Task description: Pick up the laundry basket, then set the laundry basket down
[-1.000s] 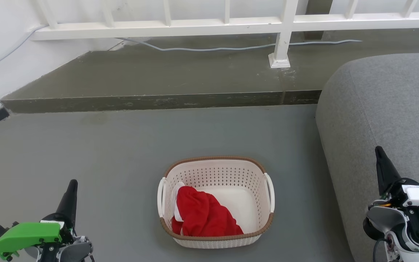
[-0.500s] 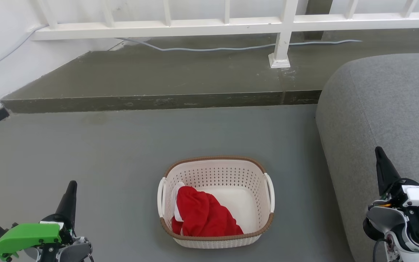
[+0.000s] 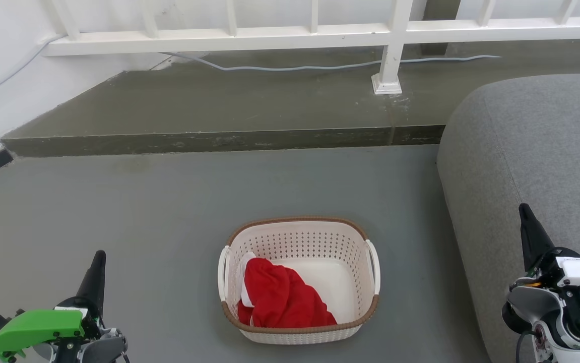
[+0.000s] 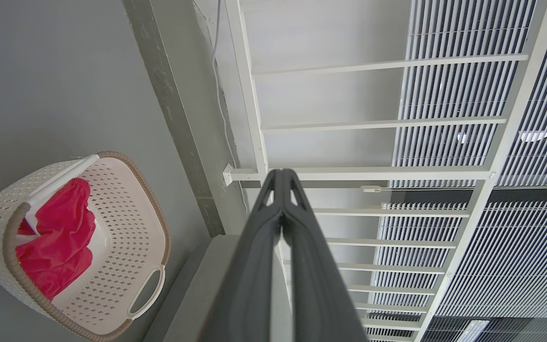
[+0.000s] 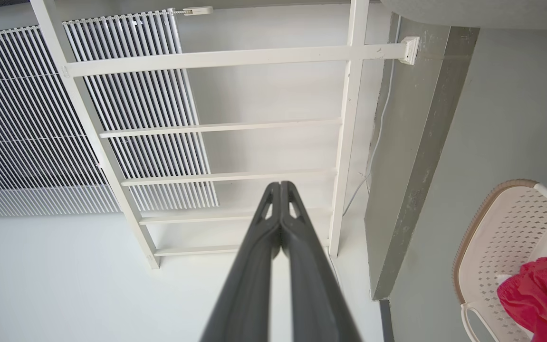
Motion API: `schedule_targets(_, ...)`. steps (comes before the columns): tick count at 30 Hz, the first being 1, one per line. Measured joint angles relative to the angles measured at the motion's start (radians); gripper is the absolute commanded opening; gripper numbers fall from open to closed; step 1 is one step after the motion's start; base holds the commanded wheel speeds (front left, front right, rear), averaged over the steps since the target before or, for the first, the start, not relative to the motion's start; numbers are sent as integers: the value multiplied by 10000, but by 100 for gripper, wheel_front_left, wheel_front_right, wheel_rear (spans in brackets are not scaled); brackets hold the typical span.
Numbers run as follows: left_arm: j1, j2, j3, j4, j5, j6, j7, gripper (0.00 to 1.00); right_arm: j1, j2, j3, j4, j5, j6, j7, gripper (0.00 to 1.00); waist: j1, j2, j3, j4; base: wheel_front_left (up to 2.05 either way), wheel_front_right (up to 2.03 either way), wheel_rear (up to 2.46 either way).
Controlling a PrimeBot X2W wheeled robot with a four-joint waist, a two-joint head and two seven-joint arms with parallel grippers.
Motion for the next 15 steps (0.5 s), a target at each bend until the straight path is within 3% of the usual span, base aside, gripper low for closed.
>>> schedule_targets(15,-5,-2,17,13,0,0,2,0,-1,12,-10,6,-2,2,12,0,0,0,-1,0,0,0,0)
